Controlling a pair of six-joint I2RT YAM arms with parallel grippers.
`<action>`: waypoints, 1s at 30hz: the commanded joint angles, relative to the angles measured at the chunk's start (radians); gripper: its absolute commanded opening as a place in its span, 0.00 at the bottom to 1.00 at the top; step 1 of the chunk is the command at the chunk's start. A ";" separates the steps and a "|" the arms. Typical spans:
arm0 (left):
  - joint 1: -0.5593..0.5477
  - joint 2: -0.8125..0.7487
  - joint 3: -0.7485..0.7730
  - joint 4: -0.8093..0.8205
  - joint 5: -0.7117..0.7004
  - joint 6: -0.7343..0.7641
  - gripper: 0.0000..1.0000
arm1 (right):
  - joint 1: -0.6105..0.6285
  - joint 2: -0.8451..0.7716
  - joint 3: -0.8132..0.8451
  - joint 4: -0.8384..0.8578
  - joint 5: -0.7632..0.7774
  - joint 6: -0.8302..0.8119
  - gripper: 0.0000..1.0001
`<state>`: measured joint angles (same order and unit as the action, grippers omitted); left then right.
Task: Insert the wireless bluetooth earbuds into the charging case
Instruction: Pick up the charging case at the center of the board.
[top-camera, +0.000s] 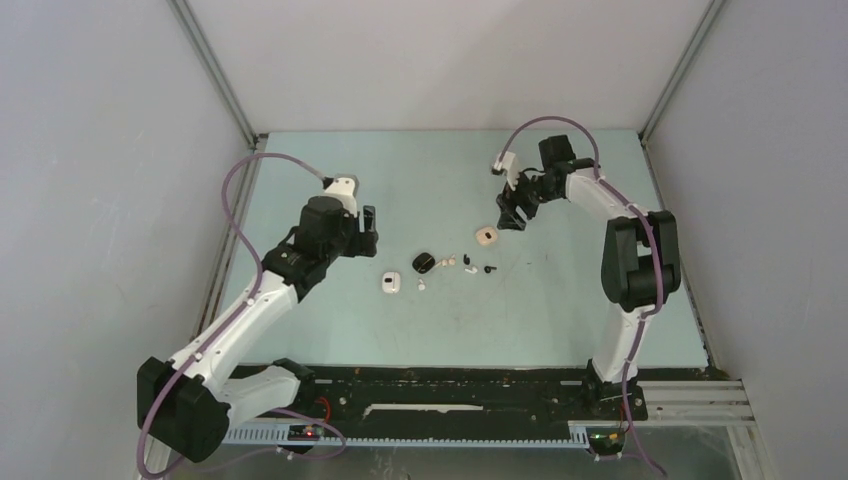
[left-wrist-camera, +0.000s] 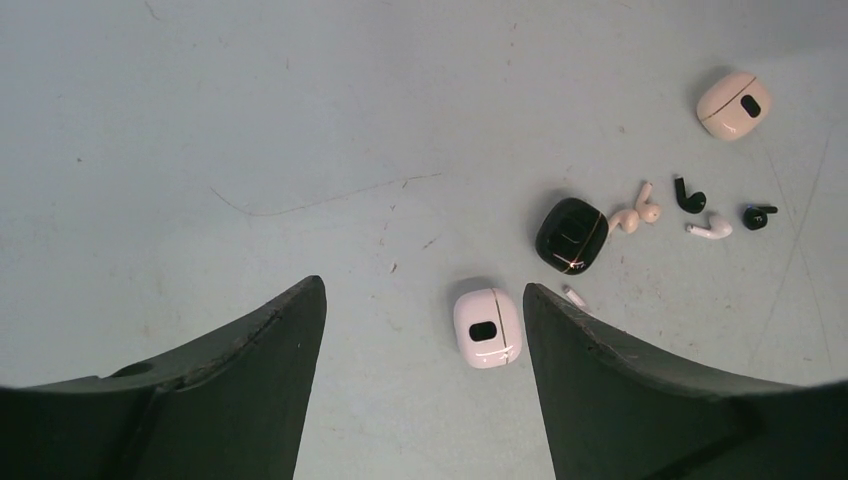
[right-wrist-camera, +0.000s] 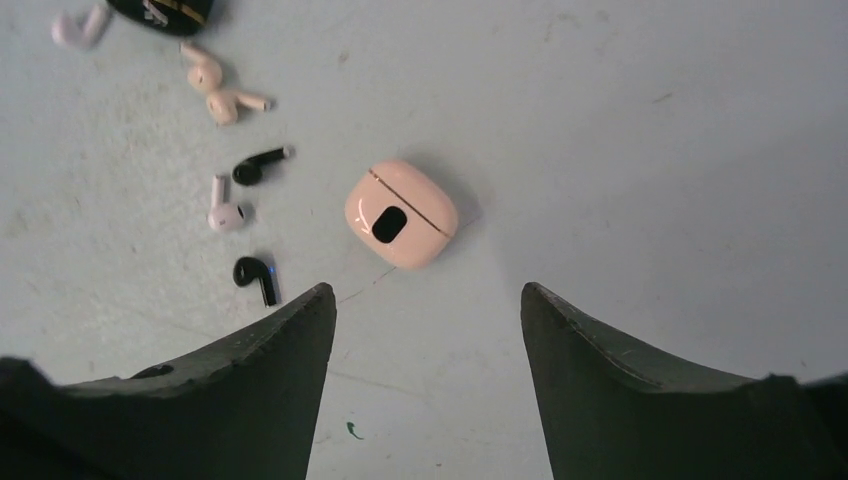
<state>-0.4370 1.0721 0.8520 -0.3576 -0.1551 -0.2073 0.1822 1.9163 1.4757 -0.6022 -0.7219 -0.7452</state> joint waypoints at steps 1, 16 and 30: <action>-0.009 0.014 0.032 0.016 0.036 0.027 0.79 | 0.041 0.046 0.079 -0.173 0.009 -0.341 0.72; -0.014 0.041 0.033 0.011 0.069 0.034 0.79 | 0.138 0.190 0.174 -0.279 0.188 -0.566 0.71; -0.024 0.034 0.033 0.008 0.077 0.042 0.79 | 0.178 0.241 0.184 -0.309 0.241 -0.561 0.58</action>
<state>-0.4522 1.1149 0.8520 -0.3614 -0.0959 -0.1902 0.3645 2.1521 1.6279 -0.8902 -0.4946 -1.2957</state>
